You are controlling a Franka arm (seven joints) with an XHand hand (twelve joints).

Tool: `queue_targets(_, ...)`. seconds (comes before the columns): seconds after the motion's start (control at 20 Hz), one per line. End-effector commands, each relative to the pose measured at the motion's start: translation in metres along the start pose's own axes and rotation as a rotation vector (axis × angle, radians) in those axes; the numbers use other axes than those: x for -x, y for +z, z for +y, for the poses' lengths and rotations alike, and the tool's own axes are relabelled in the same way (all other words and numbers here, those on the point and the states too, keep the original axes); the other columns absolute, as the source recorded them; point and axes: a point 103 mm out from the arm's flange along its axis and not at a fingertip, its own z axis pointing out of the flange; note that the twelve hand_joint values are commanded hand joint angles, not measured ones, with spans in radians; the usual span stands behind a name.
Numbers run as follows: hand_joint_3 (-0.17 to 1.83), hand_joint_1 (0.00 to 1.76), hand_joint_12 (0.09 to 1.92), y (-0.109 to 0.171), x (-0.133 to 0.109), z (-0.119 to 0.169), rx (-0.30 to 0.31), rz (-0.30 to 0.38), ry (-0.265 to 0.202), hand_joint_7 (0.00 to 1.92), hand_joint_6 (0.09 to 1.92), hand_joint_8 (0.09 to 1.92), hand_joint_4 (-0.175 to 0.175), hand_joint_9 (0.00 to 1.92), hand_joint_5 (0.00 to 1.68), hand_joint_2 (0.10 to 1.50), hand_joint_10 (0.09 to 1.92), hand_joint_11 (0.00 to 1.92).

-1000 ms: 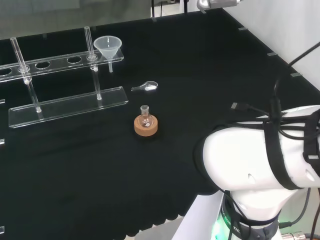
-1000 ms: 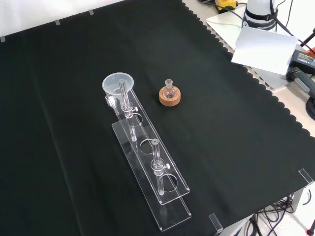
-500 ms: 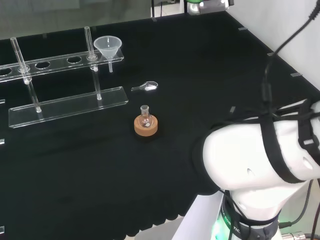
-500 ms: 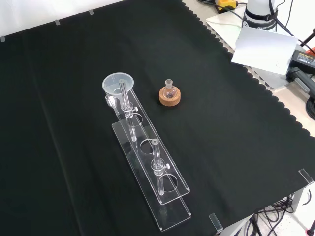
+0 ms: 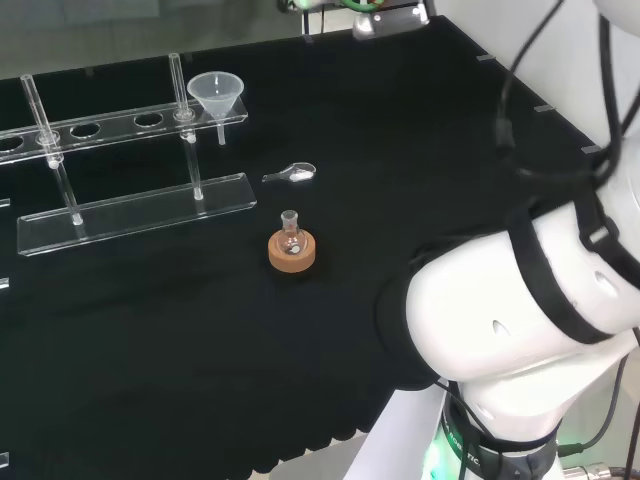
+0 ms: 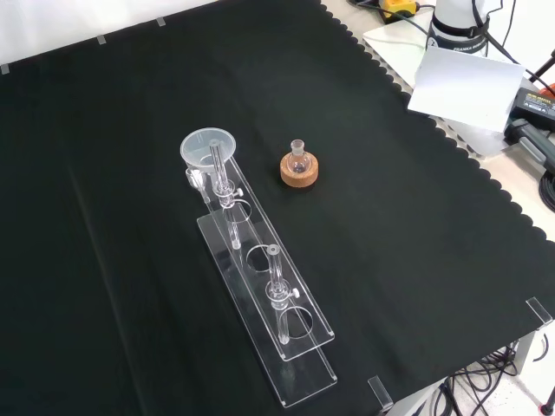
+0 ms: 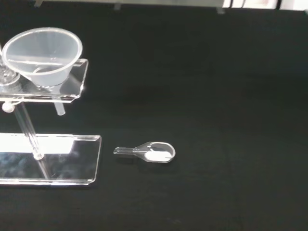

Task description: Pick up the funnel from the transparent funnel stand.

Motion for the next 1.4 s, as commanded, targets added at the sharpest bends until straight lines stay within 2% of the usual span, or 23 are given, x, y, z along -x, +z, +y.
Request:
queue_targets(0.05, 0.32, 0.32, 1.35, 0.018, -0.046, 0.059, -0.043, -0.029, -0.147, 0.04, 0.09, 0.53, 0.019, 0.13, 0.19, 0.95, 0.63, 0.00)
queue_targets(0.45, 0.31, 0.45, 1.37, 0.051, -0.079, 0.078, -0.157, -0.046, -0.207, 0.04, 0.09, 0.58, 0.013, 0.11, 0.18, 0.85, 0.70, 0.00)
queue_targets(0.7, 0.31, 0.48, 1.48, 0.059, -0.104, 0.093, -0.226, -0.048, -0.245, 0.00, 0.09, 0.59, 0.019, 0.08, 0.13, 0.79, 0.75, 0.02)
queue_targets(1.0, 0.32, 0.49, 1.57, 0.071, -0.115, 0.111, -0.291, -0.052, -0.255, 0.00, 0.09, 0.30, 0.047, 0.00, 0.03, 0.74, 0.76, 0.15)
queue_targets(1.4, 0.32, 0.56, 1.58, 0.086, -0.122, 0.132, -0.353, -0.096, -0.251, 0.00, 0.09, 0.11, 0.050, 0.00, 0.00, 0.70, 0.60, 0.15)
